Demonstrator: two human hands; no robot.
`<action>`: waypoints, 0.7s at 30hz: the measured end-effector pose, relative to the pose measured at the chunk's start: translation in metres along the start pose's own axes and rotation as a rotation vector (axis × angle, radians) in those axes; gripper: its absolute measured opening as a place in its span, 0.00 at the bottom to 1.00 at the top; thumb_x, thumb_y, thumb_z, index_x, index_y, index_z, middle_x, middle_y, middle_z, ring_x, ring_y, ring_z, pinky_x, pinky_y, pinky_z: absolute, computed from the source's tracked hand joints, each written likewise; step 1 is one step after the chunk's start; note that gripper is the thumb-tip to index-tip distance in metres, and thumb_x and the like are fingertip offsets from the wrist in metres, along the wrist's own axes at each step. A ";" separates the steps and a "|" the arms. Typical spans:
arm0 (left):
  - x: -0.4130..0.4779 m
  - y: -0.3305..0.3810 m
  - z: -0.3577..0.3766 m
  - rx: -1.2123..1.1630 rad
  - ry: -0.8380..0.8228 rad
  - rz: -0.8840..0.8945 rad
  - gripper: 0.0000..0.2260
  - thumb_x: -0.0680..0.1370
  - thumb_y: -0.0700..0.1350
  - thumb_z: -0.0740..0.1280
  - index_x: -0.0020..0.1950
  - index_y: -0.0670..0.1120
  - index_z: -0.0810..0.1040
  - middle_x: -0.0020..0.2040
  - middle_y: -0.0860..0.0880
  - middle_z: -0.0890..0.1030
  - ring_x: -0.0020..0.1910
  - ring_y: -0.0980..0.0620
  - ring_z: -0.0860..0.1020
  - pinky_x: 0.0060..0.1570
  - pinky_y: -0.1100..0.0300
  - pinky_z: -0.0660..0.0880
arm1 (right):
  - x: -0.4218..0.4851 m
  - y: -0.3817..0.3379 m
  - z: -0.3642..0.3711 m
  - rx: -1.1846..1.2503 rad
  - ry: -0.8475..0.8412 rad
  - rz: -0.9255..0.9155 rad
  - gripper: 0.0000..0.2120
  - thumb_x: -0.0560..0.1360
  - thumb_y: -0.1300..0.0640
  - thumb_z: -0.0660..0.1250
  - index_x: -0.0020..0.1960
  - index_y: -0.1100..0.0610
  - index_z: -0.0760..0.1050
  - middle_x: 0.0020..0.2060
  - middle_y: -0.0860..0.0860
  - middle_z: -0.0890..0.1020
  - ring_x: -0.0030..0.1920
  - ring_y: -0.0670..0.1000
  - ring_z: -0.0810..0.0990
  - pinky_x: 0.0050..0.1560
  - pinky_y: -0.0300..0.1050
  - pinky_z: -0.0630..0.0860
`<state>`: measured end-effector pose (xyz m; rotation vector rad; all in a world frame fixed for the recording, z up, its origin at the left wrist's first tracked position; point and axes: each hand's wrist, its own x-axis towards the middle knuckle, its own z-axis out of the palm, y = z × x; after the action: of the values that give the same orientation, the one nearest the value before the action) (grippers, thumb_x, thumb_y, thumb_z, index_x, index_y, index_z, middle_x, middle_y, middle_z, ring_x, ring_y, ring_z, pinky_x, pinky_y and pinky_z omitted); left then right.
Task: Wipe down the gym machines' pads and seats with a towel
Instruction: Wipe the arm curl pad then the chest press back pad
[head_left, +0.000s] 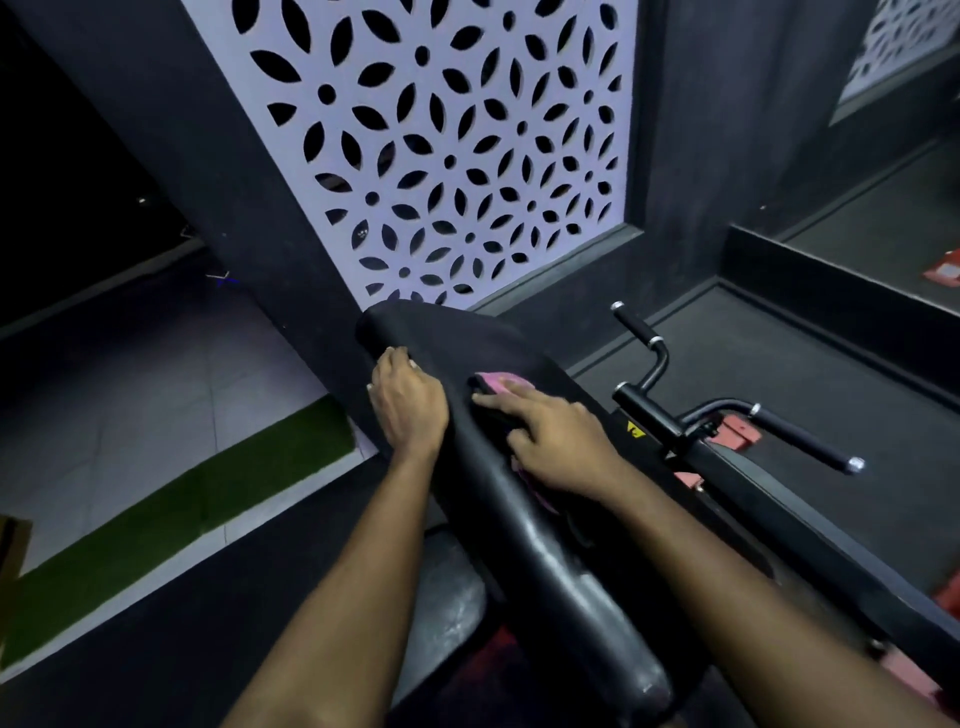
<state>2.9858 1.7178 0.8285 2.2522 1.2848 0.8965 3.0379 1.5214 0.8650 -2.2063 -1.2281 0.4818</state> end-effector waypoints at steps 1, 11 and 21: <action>-0.010 -0.005 -0.002 -0.045 -0.019 0.005 0.18 0.83 0.38 0.55 0.72 0.39 0.73 0.74 0.42 0.71 0.74 0.42 0.67 0.74 0.49 0.62 | -0.018 -0.001 0.002 -0.018 0.007 -0.002 0.32 0.74 0.54 0.57 0.75 0.32 0.64 0.78 0.39 0.64 0.74 0.51 0.70 0.69 0.55 0.70; -0.023 -0.013 0.009 -0.194 0.014 0.018 0.20 0.83 0.34 0.54 0.76 0.36 0.67 0.78 0.40 0.65 0.79 0.43 0.61 0.76 0.60 0.55 | 0.054 0.012 0.034 0.009 -0.061 0.077 0.25 0.83 0.40 0.51 0.78 0.29 0.51 0.82 0.39 0.47 0.81 0.59 0.52 0.78 0.63 0.57; -0.020 -0.006 0.001 -0.053 -0.102 0.016 0.21 0.84 0.38 0.54 0.77 0.36 0.64 0.79 0.40 0.62 0.79 0.42 0.59 0.78 0.53 0.55 | 0.049 0.022 0.023 -0.003 -0.052 0.175 0.25 0.83 0.46 0.54 0.77 0.28 0.54 0.81 0.37 0.52 0.75 0.58 0.64 0.73 0.60 0.65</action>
<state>2.9753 1.7034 0.8177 2.2394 1.1859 0.8013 3.0650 1.5604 0.8317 -2.3282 -1.0666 0.6102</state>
